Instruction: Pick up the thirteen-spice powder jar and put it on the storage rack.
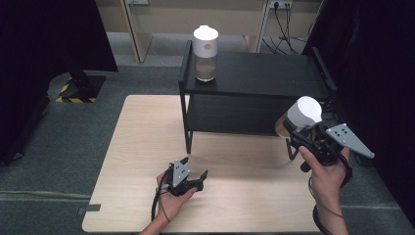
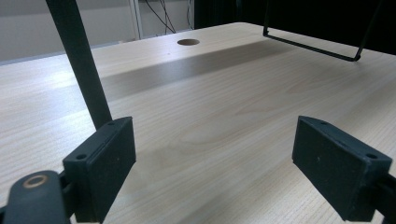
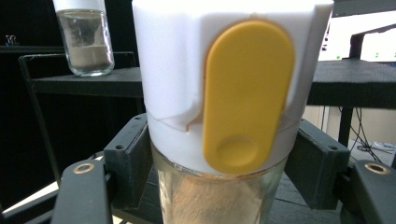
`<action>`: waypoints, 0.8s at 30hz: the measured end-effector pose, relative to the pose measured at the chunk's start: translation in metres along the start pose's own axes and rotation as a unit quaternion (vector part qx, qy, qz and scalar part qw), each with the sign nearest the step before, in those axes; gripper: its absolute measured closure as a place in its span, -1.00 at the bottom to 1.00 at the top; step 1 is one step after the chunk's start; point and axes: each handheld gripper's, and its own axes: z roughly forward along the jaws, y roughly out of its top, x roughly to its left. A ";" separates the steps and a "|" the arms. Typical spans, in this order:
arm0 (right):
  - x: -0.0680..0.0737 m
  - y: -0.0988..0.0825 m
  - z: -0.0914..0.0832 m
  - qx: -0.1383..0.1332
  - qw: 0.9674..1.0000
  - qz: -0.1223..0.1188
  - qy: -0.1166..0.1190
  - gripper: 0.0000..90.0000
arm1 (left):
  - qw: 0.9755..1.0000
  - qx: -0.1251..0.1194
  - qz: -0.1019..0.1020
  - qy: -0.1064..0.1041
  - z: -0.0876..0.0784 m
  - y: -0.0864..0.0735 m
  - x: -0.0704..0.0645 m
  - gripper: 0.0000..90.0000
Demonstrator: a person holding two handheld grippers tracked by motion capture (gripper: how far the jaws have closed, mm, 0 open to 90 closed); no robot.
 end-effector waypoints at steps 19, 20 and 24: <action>0.002 0.037 0.002 -0.030 1.000 -0.007 -0.005 -0.31 | 1.000 0.001 0.000 0.000 0.000 0.000 0.000 -0.71; 0.002 0.039 0.002 -0.032 0.999 -0.007 -0.006 -0.31 | 1.000 0.001 0.000 0.000 0.000 0.000 0.000 -0.71; 0.002 0.046 0.004 -0.037 0.999 -0.008 -0.008 -0.31 | 1.000 0.000 0.000 0.000 0.000 0.000 0.000 -0.71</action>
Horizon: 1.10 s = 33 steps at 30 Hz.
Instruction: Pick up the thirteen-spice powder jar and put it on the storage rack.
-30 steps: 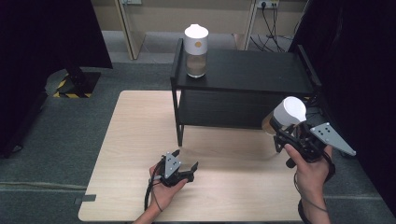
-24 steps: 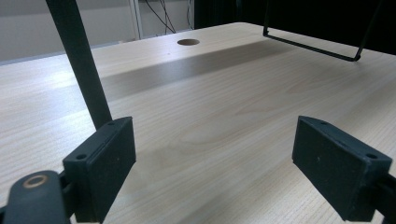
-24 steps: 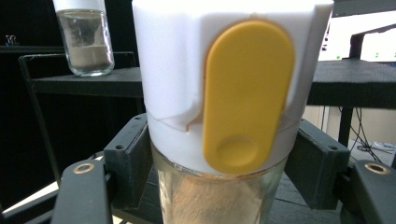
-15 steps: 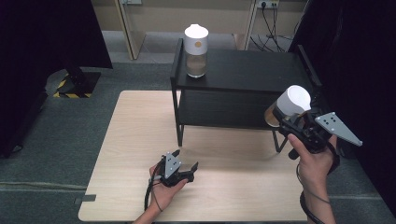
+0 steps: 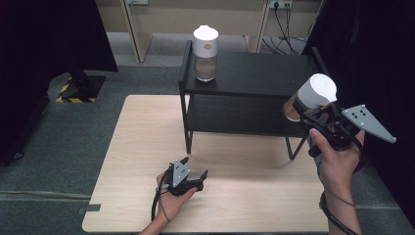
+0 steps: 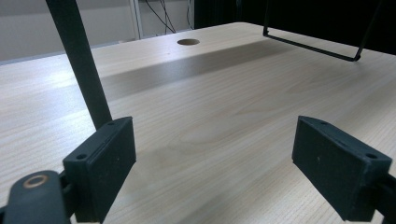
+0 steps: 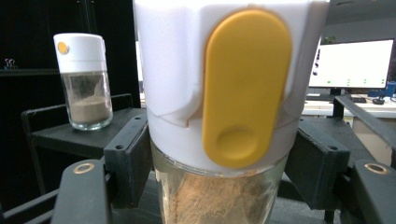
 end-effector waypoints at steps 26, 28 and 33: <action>-0.004 0.029 0.020 -0.010 1.000 0.004 -0.021 -0.31 | 1.000 0.001 0.001 0.000 0.000 0.000 0.000 -0.70; -0.004 0.031 0.023 -0.010 1.000 0.003 -0.025 -0.31 | 1.000 0.002 0.003 -0.001 0.000 0.001 0.000 -0.70; -0.006 0.038 0.030 -0.007 0.999 0.006 -0.036 -0.31 | 1.000 0.001 0.002 -0.001 0.000 0.000 0.000 -0.70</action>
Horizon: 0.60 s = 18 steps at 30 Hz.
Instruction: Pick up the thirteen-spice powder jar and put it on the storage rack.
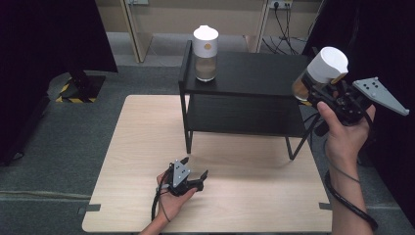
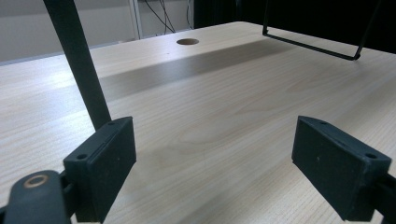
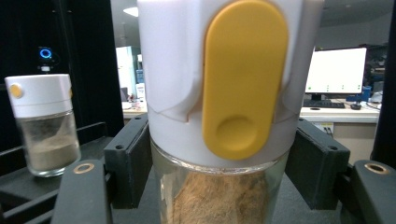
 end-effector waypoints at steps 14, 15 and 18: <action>-0.002 0.013 0.025 0.013 0.999 -0.003 -0.028 -0.31 | 1.000 -0.001 0.001 -0.001 0.000 0.000 0.000 -0.70; -0.002 0.014 0.027 0.017 0.999 -0.005 -0.030 -0.31 | 1.000 -0.001 0.001 -0.001 0.000 0.000 0.000 -0.70; -0.004 0.016 0.034 0.024 0.999 -0.005 -0.035 -0.31 | 1.000 -0.002 0.000 -0.001 0.000 -0.001 0.000 -0.70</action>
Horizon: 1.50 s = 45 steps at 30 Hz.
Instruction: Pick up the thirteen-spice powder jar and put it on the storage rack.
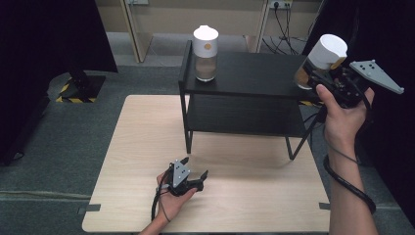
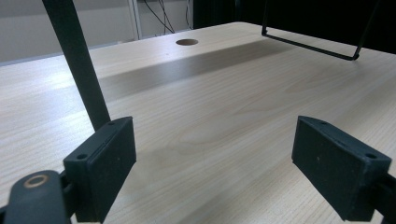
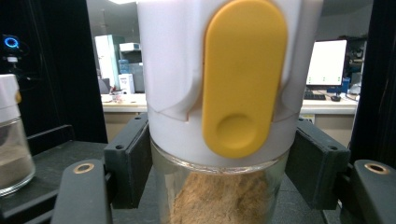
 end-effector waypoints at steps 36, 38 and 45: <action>0.009 0.000 0.029 0.040 0.998 -0.044 -0.034 -0.32 | 1.000 0.001 0.005 -0.001 0.000 0.000 0.000 -0.70; 0.009 -0.001 0.029 0.039 0.998 -0.044 -0.034 -0.32 | 1.000 0.001 0.005 -0.001 0.000 0.000 0.000 -0.70; 0.008 -0.001 0.030 0.039 0.998 -0.049 -0.032 -0.32 | 1.000 0.001 0.006 -0.001 0.000 0.001 0.000 -0.70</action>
